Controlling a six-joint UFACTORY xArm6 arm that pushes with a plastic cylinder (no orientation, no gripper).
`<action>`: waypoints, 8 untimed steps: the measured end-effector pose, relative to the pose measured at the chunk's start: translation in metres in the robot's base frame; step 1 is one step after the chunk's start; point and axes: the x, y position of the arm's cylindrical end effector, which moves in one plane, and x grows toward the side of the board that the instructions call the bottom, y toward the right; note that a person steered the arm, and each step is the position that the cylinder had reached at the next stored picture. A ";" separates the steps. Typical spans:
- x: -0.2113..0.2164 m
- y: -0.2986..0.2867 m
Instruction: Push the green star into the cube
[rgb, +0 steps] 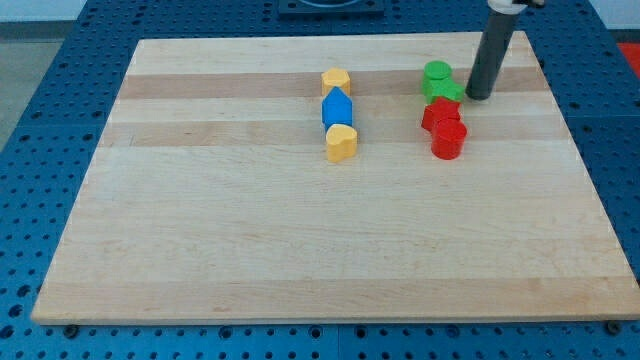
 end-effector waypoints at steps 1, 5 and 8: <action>0.000 -0.015; 0.000 -0.055; 0.028 -0.090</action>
